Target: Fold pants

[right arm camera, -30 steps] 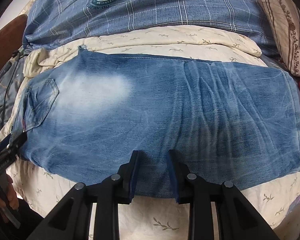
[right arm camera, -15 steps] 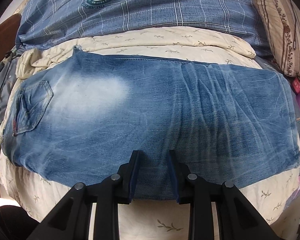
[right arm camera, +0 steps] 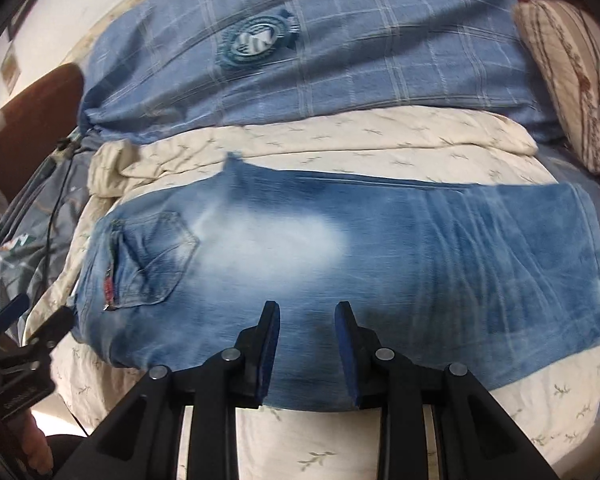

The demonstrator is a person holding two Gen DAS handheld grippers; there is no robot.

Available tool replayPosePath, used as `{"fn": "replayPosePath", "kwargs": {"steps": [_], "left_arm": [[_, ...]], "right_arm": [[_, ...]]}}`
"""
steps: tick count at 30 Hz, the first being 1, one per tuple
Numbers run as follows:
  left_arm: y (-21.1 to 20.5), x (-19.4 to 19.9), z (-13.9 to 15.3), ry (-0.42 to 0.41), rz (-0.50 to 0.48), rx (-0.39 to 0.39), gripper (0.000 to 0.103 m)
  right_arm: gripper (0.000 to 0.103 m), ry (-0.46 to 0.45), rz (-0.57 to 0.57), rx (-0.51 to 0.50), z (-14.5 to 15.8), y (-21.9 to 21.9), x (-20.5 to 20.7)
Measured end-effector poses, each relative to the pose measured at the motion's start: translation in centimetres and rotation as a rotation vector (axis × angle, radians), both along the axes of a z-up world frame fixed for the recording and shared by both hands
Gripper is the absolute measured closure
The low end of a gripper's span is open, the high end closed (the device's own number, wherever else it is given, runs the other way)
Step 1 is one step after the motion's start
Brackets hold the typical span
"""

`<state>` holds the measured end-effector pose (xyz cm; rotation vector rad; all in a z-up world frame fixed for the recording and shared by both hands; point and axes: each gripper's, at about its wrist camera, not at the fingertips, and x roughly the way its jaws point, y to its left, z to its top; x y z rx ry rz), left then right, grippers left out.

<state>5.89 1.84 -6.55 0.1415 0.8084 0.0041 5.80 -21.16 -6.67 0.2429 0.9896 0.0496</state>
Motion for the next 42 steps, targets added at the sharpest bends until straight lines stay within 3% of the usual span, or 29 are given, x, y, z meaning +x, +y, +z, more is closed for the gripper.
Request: {"fn": "replayPosePath", "kwargs": {"steps": [12, 23, 31, 37, 42], "left_arm": [[-0.7, 3.1, -4.8, 0.145, 0.002, -0.029, 0.0], [-0.9, 4.6, -6.2, 0.165, -0.021, -0.03, 0.0], [-1.2, 5.1, -6.7, 0.184, -0.021, -0.01, 0.0], [-1.0, 5.1, -5.2, 0.237, 0.009, -0.021, 0.003], [0.8, 2.4, -0.1, 0.111, 0.023, -0.065, 0.004]], "right_arm": [[0.071, 0.017, 0.029, -0.02, -1.5, 0.5, 0.6], [0.071, 0.099, 0.055, -0.044, -4.3, 1.9, 2.3], [0.071, 0.098, 0.065, -0.062, -4.5, 2.0, 2.4], [0.071, 0.091, 0.07, -0.078, -4.1, 2.4, 2.1], [0.071, -0.042, 0.037, 0.026, -1.3, 1.2, 1.2]]}}
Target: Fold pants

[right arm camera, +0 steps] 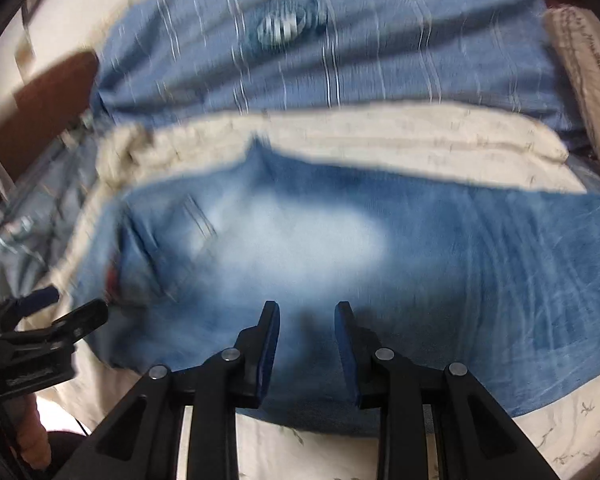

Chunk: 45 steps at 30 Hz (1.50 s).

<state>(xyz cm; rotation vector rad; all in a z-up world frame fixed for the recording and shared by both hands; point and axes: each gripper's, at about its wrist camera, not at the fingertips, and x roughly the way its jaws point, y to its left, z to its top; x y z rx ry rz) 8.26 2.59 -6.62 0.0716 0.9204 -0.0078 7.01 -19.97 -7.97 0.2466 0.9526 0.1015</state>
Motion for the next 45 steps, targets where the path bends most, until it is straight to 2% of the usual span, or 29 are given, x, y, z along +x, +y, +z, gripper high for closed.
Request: {"fn": "replayPosePath", "kwargs": {"steps": [3, 5, 10, 12, 13, 14, 18, 23, 27, 30, 37, 42, 45], "left_arm": [[2.0, -1.6, 3.1, -0.056, 0.039, -0.034, 0.004], [2.9, -2.5, 4.5, -0.066, 0.058, -0.053, 0.004], [4.1, -5.8, 6.5, -0.11, 0.075, -0.028, 0.004], [4.3, -7.4, 7.2, -0.138, 0.065, -0.003, 0.004], [4.4, -7.8, 7.4, -0.146, 0.061, 0.004, 0.004], [4.3, -8.6, 7.9, -0.161, 0.051, 0.015, 0.004], [4.2, -10.1, 9.4, -0.2, 0.012, 0.034, 0.003], [4.1, -11.4, 10.9, -0.232, -0.036, -0.008, 0.003], [3.8, -11.8, 11.6, -0.259, -0.065, -0.012, 0.003], [3.9, -11.7, 11.8, -0.265, -0.074, -0.019, 0.003], [5.2, -11.7, 11.7, -0.265, -0.047, -0.011, 0.003], [6.4, -11.7, 11.2, -0.241, -0.006, -0.029, 0.003], [6.4, -11.7, 11.0, -0.236, -0.001, -0.024, 0.003]], "right_arm": [[0.071, -0.097, -0.034, 0.049, 1.8, -0.4, -0.9], [0.071, -0.139, -0.051, 0.049, 2.7, -0.1, -1.3], [0.07, -0.239, -0.042, 0.062, 4.8, 1.1, -2.1], [0.058, -0.253, -0.038, 0.076, 5.2, 1.3, -2.5], [0.042, -0.26, -0.041, 0.088, 5.4, 1.4, -2.8], [0.036, -0.273, -0.048, 0.098, 5.6, 1.5, -3.2], [0.036, -0.304, -0.065, 0.069, 6.3, 1.5, -4.7], [0.036, -0.292, -0.113, 0.085, 6.4, -0.1, -6.3], [0.036, -0.288, -0.16, 0.054, 5.8, -1.3, -7.3], [0.036, -0.274, -0.208, 0.08, 5.4, -2.8, -7.5], [0.036, -0.226, -0.321, 0.106, 3.7, -5.7, -7.5], [0.036, -0.244, -0.342, 0.129, 3.9, -6.4, -7.7], [0.036, -0.255, -0.342, 0.11, 4.2, -6.4, -8.0]]}}
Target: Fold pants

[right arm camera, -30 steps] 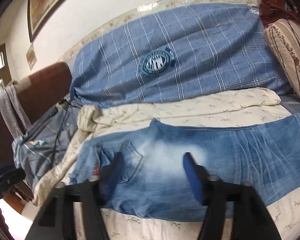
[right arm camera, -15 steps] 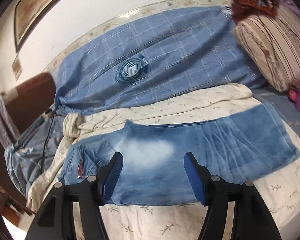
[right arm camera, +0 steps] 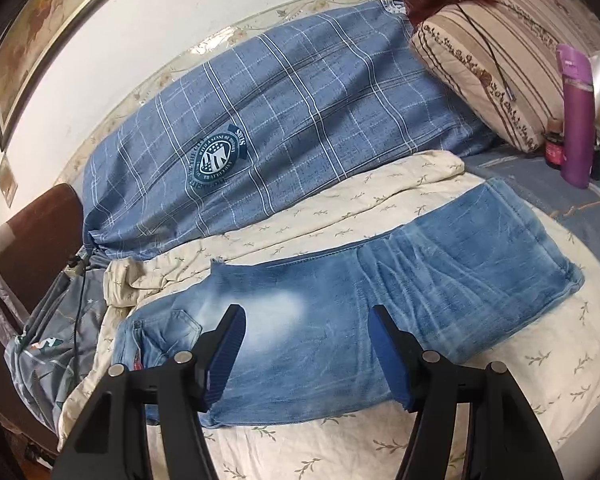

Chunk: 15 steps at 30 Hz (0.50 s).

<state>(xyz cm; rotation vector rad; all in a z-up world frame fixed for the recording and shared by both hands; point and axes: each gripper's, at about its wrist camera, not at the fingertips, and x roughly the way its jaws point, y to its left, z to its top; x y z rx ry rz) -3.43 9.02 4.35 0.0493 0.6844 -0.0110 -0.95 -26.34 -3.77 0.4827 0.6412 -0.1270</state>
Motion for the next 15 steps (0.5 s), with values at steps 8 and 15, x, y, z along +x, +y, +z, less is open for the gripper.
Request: {"fn": "replayPosePath", "kwargs": {"steps": [8, 15], "left_arm": [[-1.1, 0.3, 0.7, -0.014, -0.033, 0.021, 0.003], [-1.4, 1.1, 0.1, 0.007, -0.042, 0.023, 0.003]], "right_arm": [[0.036, -0.002, -0.045, 0.006, 0.1, -1.2, -0.2], [0.036, 0.001, -0.088, 0.005, 0.1, -2.7, -0.6]]}}
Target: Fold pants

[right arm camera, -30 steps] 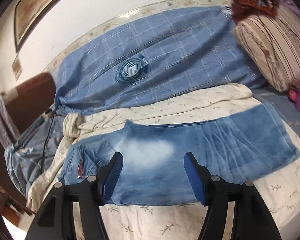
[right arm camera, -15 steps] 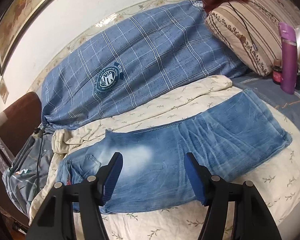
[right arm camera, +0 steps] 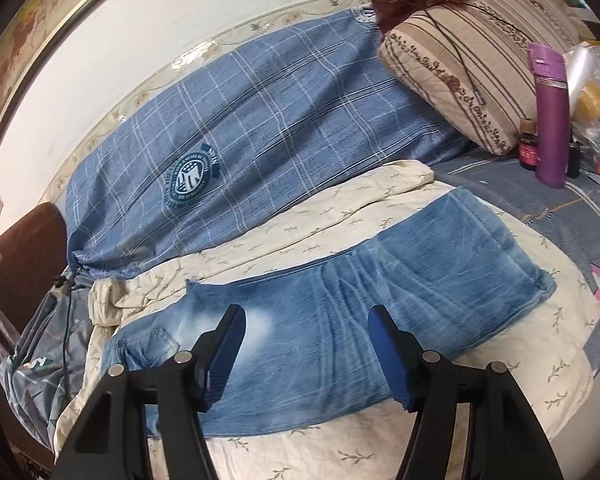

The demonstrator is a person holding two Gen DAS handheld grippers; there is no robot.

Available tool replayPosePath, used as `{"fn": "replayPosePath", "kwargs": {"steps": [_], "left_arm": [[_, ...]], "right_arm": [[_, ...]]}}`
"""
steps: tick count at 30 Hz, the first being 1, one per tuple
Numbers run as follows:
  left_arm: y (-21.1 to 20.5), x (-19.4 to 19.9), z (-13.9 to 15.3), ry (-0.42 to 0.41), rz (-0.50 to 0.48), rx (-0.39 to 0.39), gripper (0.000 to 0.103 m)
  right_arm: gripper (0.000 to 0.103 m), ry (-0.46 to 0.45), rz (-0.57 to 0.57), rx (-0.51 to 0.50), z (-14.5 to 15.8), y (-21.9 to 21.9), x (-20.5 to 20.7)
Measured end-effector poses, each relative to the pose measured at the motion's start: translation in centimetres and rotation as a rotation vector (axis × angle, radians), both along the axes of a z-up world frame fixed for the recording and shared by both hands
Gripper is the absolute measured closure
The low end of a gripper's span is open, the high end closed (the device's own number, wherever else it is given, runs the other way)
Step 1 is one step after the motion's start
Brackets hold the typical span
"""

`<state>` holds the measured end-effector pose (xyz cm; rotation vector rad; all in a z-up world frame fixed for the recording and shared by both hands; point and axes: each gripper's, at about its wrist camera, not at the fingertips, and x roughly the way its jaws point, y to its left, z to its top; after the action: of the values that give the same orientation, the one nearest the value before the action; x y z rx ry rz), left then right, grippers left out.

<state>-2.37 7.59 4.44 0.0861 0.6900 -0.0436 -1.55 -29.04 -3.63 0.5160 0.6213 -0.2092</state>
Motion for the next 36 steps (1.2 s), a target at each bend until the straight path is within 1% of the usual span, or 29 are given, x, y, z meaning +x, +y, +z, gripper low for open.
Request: {"fn": "replayPosePath", "kwargs": {"steps": [4, 7, 9, 12, 15, 16, 18, 20, 23, 26, 29, 30, 31, 32, 34, 36], "left_arm": [[0.2, 0.4, -0.5, 0.012, 0.012, -0.009, 0.003], [0.0, 1.2, -1.3, 0.038, 0.022, -0.01, 0.003], [-0.3, 1.7, -1.6, 0.044, 0.026, 0.001, 0.003], [-1.0, 2.5, -2.6, 0.061, 0.02, 0.026, 0.003], [-1.7, 3.9, -3.7, 0.085, 0.027, 0.059, 0.003], [-1.8, 4.6, -4.2, 0.097, 0.032, 0.06, 0.003], [-2.0, 5.8, -4.7, 0.109, 0.044, 0.057, 0.003], [-2.3, 7.2, -5.3, 0.121, 0.059, 0.044, 0.003], [-2.8, 9.3, -6.3, 0.134, 0.055, 0.016, 0.003], [-3.2, 11.3, -7.4, 0.139, 0.056, 0.003, 0.003], [-3.1, 13.1, -8.9, 0.161, 0.061, -0.021, 0.003], [-3.1, 13.6, -9.4, 0.17, 0.059, -0.031, 0.003], [-3.1, 14.1, -10.0, 0.178, 0.061, -0.034, 0.003], [-3.1, 14.7, -10.5, 0.187, 0.066, -0.033, 0.003], [-2.9, 15.5, -11.5, 0.208, 0.083, -0.031, 0.003], [-2.8, 16.3, -12.9, 0.254, 0.09, -0.013, 0.003]], "right_arm": [[0.036, 0.007, -0.02, 0.018, -0.1, -0.5, -0.1], [0.036, -0.013, -0.021, 0.022, 0.2, -0.6, -0.4], [0.036, -0.025, -0.018, 0.012, 0.5, -0.6, -0.4], [0.036, -0.025, -0.003, 0.033, 0.6, -1.0, -0.3], [0.036, 0.0, 0.011, 0.059, 0.3, -1.7, 0.2], [0.036, 0.017, 0.037, 0.091, 0.0, -2.2, 0.6], [0.036, 0.039, 0.081, 0.137, -0.5, -2.8, 1.5], [0.036, 0.068, 0.111, 0.144, -0.9, -3.6, 2.5], [0.036, 0.076, 0.151, 0.198, -1.7, -5.0, 3.7], [0.036, 0.081, 0.147, 0.268, -3.0, -6.8, 4.3], [0.036, 0.1, 0.126, 0.252, -3.8, -8.0, 4.4], [0.037, 0.101, 0.118, 0.256, -4.1, -8.4, 4.4], [0.041, 0.102, 0.107, 0.26, -4.3, -8.8, 4.2], [0.047, 0.106, 0.098, 0.255, -4.4, -9.1, 4.2], [0.053, 0.126, 0.073, 0.232, -4.8, -9.6, 4.4], [0.056, 0.158, 0.054, 0.224, -5.5, -10.1, 4.9]]}}
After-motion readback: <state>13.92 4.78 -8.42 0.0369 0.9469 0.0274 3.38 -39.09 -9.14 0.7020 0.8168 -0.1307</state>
